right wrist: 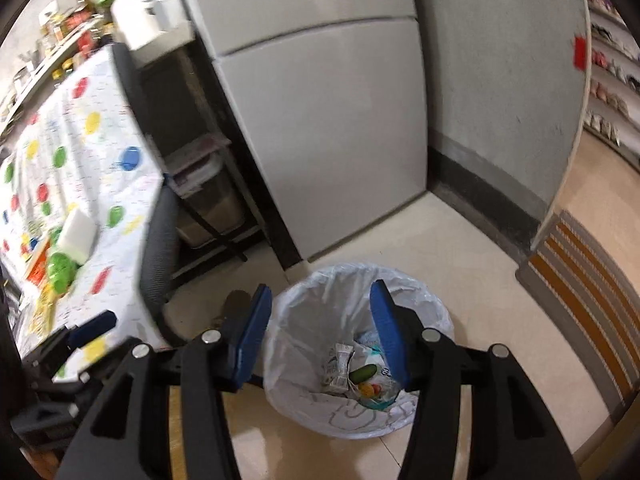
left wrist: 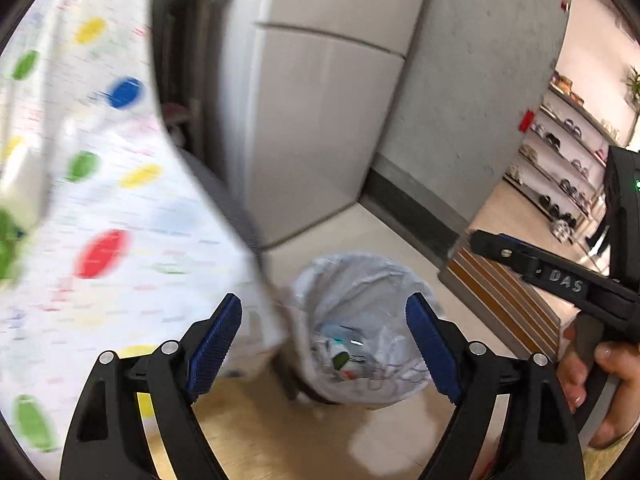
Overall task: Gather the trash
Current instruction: 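Carry carton and cucumber over the trash bag and open both grippers, then return both grippers to the chair above the remaining trash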
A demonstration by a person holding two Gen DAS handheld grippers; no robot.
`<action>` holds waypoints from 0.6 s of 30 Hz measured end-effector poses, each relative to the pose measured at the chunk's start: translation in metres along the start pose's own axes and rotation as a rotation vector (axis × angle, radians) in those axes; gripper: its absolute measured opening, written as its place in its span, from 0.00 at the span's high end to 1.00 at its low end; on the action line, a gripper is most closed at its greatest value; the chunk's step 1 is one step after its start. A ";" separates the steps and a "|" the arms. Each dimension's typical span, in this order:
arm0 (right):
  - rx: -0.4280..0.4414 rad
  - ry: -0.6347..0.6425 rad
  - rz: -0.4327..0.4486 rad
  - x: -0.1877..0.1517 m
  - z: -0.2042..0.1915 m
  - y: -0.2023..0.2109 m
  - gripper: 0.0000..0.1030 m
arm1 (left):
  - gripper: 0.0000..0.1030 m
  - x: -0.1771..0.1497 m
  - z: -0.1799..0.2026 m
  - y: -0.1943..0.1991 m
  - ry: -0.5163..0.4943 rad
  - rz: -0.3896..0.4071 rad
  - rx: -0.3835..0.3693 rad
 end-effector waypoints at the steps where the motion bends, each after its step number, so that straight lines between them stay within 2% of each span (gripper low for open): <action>1: 0.015 0.021 0.012 0.001 -0.014 0.009 0.50 | 0.18 0.000 -0.008 0.012 -0.002 0.015 0.011; 6: 0.097 0.125 0.051 0.003 -0.081 0.034 0.50 | 0.18 -0.018 -0.068 0.074 0.003 0.033 0.120; 9: 0.178 0.195 0.049 -0.001 -0.137 0.039 0.50 | 0.18 -0.037 -0.110 0.108 0.042 0.043 0.202; 12: 0.225 0.289 0.038 -0.010 -0.190 0.037 0.50 | 0.18 -0.058 -0.157 0.139 0.118 0.056 0.280; 18: 0.294 0.444 -0.052 -0.037 -0.285 0.008 0.50 | 0.18 -0.091 -0.246 0.191 0.271 0.062 0.436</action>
Point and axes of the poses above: each gripper's, at about its wrist camera, not at the fingertips, and y roughly against the way its jaws point, z to its right, x to its top, the point moved 10 cm from there along -y, roughly the way its jaws point, and after that the axes turned 2 degrees about -z, right-handed, at the moved point
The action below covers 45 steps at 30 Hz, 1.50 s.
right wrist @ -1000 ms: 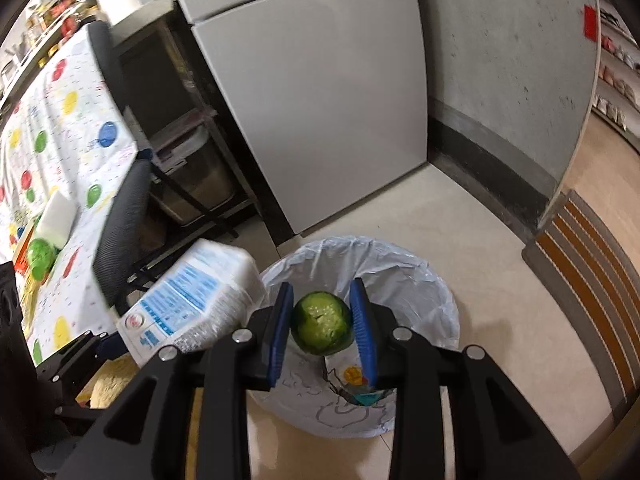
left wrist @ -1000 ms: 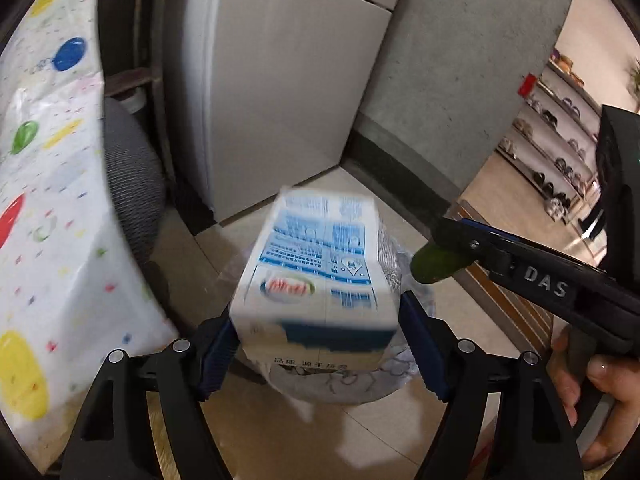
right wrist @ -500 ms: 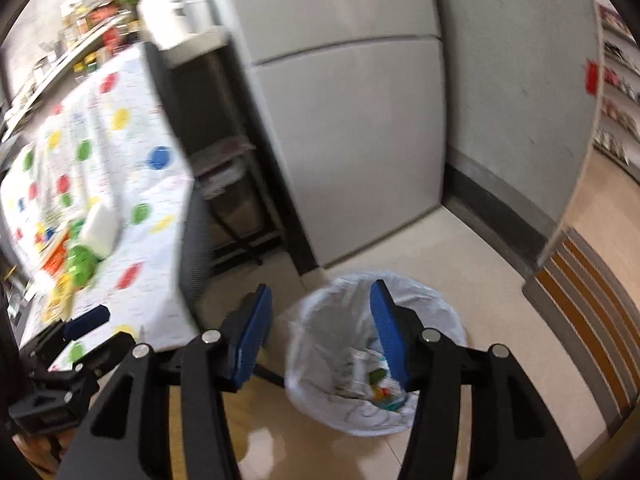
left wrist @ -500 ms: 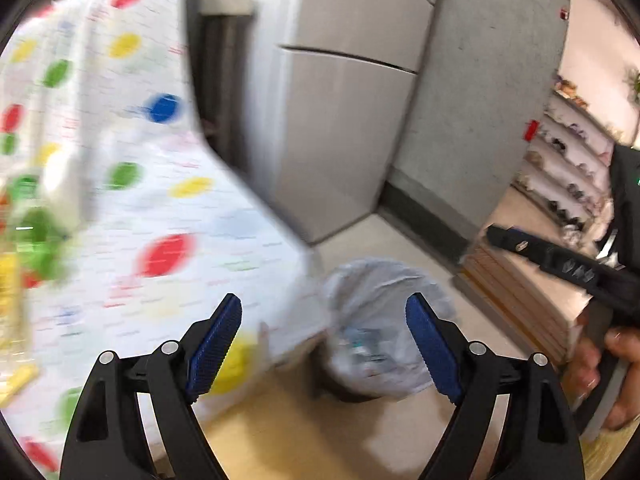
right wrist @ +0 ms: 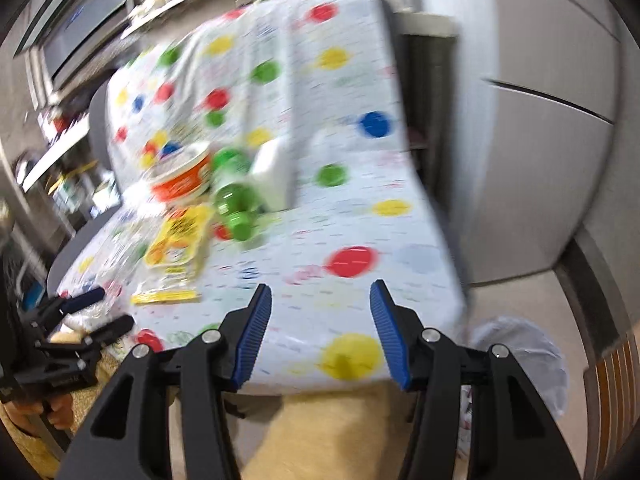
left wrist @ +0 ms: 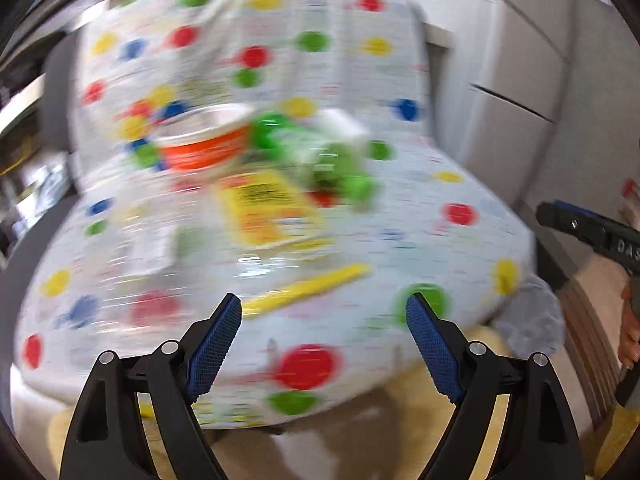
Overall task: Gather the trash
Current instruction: 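Return both grippers to the chair above the remaining trash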
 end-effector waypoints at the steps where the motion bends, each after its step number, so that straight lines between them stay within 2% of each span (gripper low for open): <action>1: 0.003 0.016 -0.009 0.003 -0.010 -0.007 0.50 | 0.18 0.002 -0.013 0.001 0.021 0.001 0.022; 6: 0.011 0.066 -0.041 0.031 -0.045 -0.053 0.50 | 0.18 0.013 -0.078 0.002 0.126 0.001 0.106; 9: 0.018 0.084 -0.055 0.046 -0.057 -0.075 0.50 | 0.18 0.026 -0.100 0.001 0.161 0.015 0.135; 15: 0.042 0.133 -0.135 0.058 -0.075 -0.127 0.46 | 0.18 0.048 -0.116 -0.006 0.195 0.025 0.158; 20: 0.050 0.163 -0.187 0.049 -0.078 -0.154 0.46 | 0.18 0.047 -0.112 -0.013 0.180 0.006 0.164; 26: 0.042 0.202 -0.178 0.046 -0.083 -0.156 0.47 | 0.18 0.051 -0.099 -0.018 0.155 0.003 0.165; 33: 0.070 0.198 -0.113 0.044 -0.078 -0.121 0.47 | 0.18 0.076 -0.081 -0.022 0.138 0.027 0.172; 39: 0.060 0.142 -0.060 0.045 -0.049 -0.088 0.47 | 0.18 0.099 -0.061 -0.035 0.126 0.031 0.172; 45: 0.051 0.102 -0.055 0.043 -0.030 -0.086 0.47 | 0.18 0.109 -0.043 -0.049 0.126 0.023 0.151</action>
Point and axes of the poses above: each gripper's, at about its wrist camera, not at the fingertips, and y roughly against the way its jaws point, z to its right, x to its top, the point moved 10 cm from there along -y, roughly the way its jaws point, and after that the axes turned 2 degrees about -z, right-handed, at the moved point
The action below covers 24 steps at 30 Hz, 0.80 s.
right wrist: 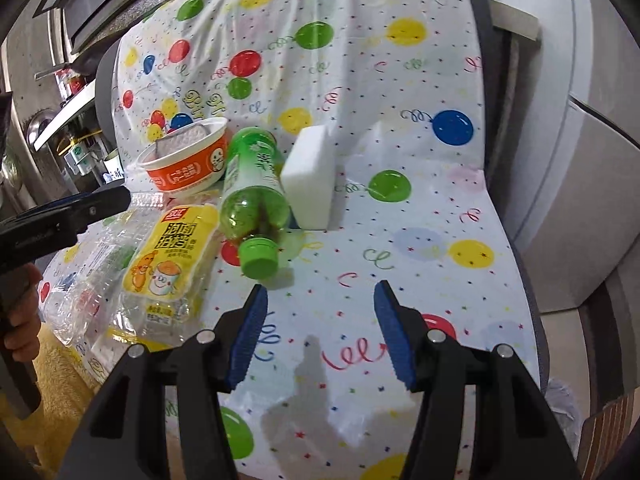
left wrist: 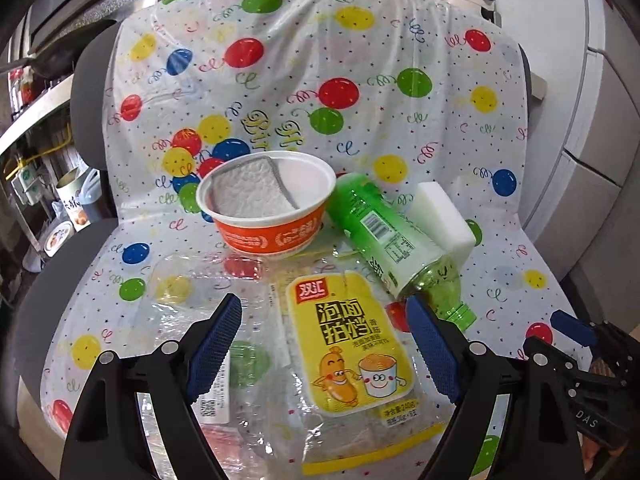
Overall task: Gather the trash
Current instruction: 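Return both grippers to the chair above the remaining trash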
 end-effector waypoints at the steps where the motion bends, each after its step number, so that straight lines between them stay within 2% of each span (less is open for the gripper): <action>1: 0.003 -0.005 -0.003 -0.002 0.002 -0.001 0.47 | 0.18 -0.001 0.002 -0.002 -0.003 -0.006 0.002; 11: 0.007 -0.004 -0.015 -0.008 0.003 -0.004 0.47 | 0.18 -0.007 0.007 -0.013 -0.003 -0.033 0.001; 24: 0.014 0.013 -0.025 -0.008 -0.012 -0.005 0.47 | 0.18 -0.010 -0.013 -0.010 0.018 -0.036 0.020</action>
Point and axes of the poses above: each gripper's, at about its wrist camera, not at the fingertips, and y roughly against the way its jaws point, z to its right, x to its top, the point moved 10 cm from there along -y, roughly the way its jaws point, and after that the axes turned 2 degrees about -z, right-handed, at the moved point
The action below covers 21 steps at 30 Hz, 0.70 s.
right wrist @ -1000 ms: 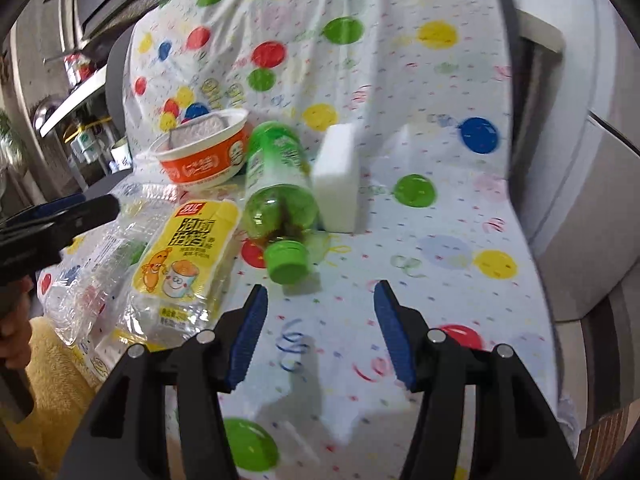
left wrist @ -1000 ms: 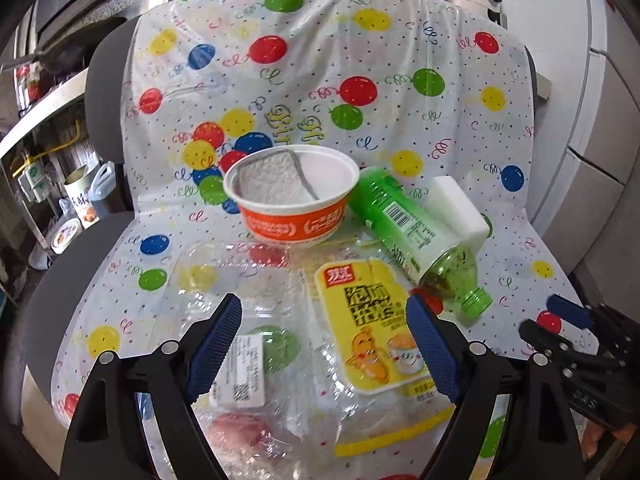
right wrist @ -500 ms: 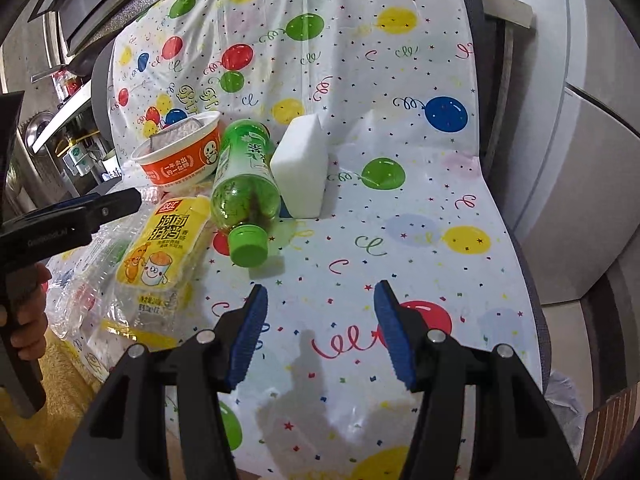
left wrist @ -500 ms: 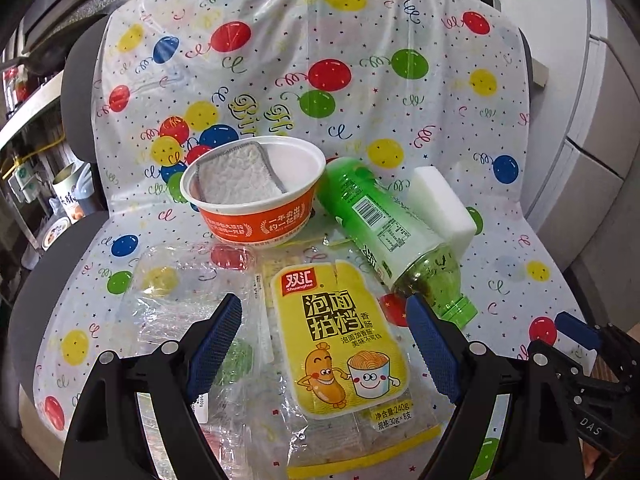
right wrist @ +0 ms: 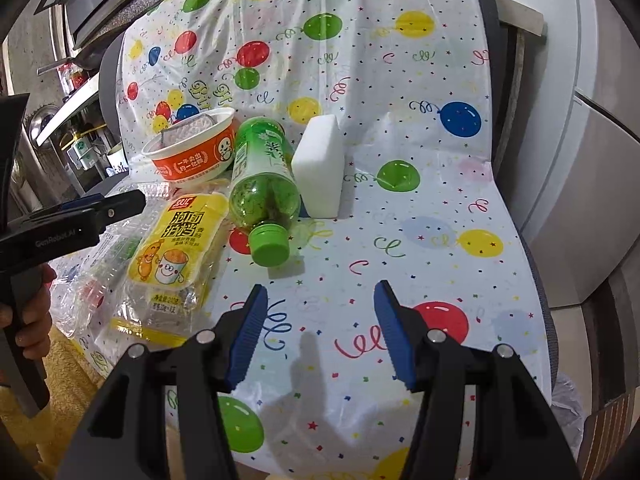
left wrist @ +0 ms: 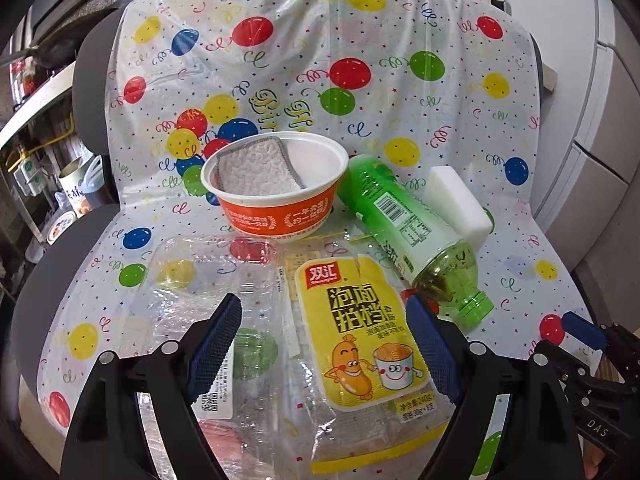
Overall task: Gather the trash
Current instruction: 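Return both grippers to the chair above the remaining trash, then grasp the white sponge with the right gripper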
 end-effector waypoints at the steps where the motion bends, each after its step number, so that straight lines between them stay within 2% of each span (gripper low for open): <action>1: 0.001 0.005 -0.001 0.000 -0.002 -0.001 0.47 | 0.18 -0.001 -0.002 0.000 0.003 -0.002 0.006; 6: -0.017 0.035 0.012 0.002 -0.007 -0.005 0.47 | 0.18 -0.005 -0.026 0.004 0.031 -0.006 0.048; 13: -0.045 0.090 -0.009 0.011 -0.009 -0.030 0.47 | 0.18 -0.004 -0.070 0.011 0.088 0.004 0.101; 17: 0.025 0.120 -0.021 0.017 -0.029 -0.040 0.47 | 0.18 -0.003 -0.090 0.012 0.117 0.004 0.108; 21: 0.024 0.173 -0.050 0.024 -0.044 -0.056 0.47 | 0.18 -0.005 -0.099 0.013 0.137 0.001 0.103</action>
Point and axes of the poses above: each gripper's, at about its wrist camera, not at the fingertips, and y roughly against the way its jaws point, z to its right, x to its top, the point moved 10 cm from there along -y, roughly the way its jaws point, and after that the axes turned 2 degrees about -z, right-handed, at the moved point
